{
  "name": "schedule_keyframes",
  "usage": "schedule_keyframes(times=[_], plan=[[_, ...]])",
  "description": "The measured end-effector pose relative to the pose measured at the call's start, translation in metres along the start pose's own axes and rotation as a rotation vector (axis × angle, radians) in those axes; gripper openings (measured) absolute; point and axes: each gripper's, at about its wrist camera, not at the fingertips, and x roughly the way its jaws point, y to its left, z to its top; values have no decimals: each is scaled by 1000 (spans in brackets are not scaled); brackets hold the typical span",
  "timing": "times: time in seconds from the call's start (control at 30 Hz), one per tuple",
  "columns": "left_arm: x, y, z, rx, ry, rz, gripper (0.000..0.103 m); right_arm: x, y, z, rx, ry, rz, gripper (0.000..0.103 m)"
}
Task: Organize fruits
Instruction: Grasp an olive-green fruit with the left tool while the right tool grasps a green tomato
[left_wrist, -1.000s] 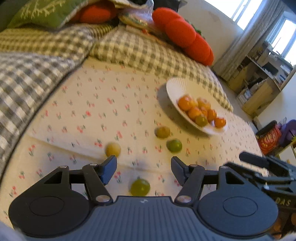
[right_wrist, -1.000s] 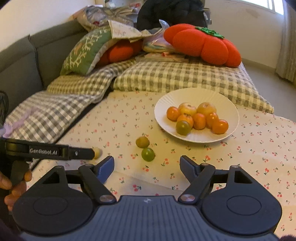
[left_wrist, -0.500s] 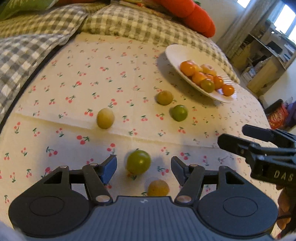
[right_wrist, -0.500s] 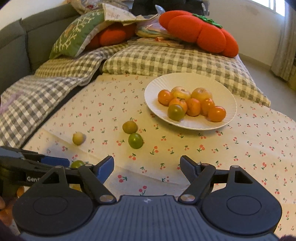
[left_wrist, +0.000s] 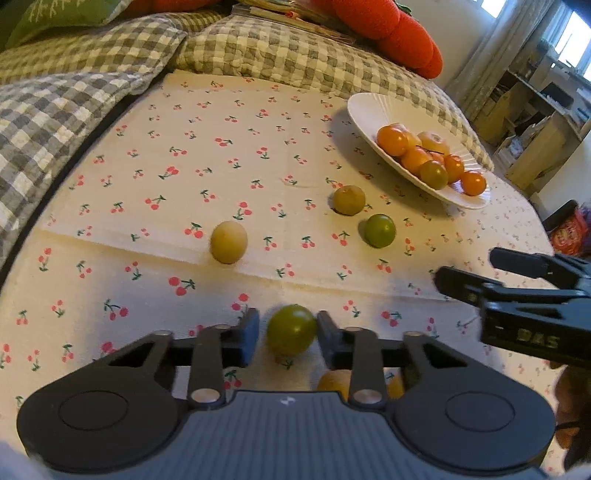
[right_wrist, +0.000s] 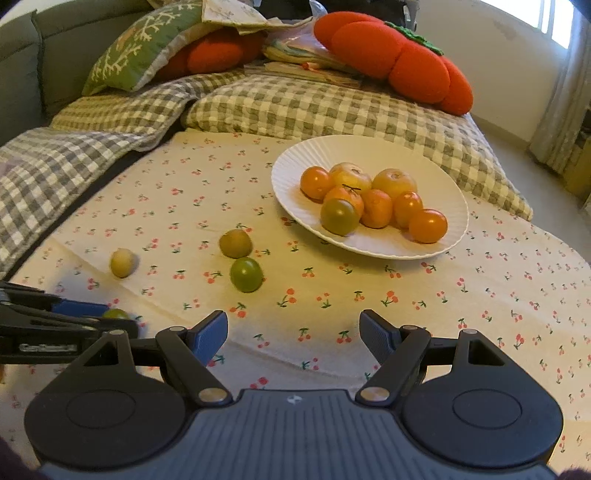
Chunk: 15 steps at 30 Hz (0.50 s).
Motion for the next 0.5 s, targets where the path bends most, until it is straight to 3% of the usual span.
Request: schedule_keyframes(times=[0.3, 0.5], plan=[[-15, 13, 8, -84, -45, -22, 18, 20, 1, 2, 11, -21, -1, 76], [-19, 24, 10, -161, -37, -58, 18, 33, 13, -1, -34, -86, 14, 75]])
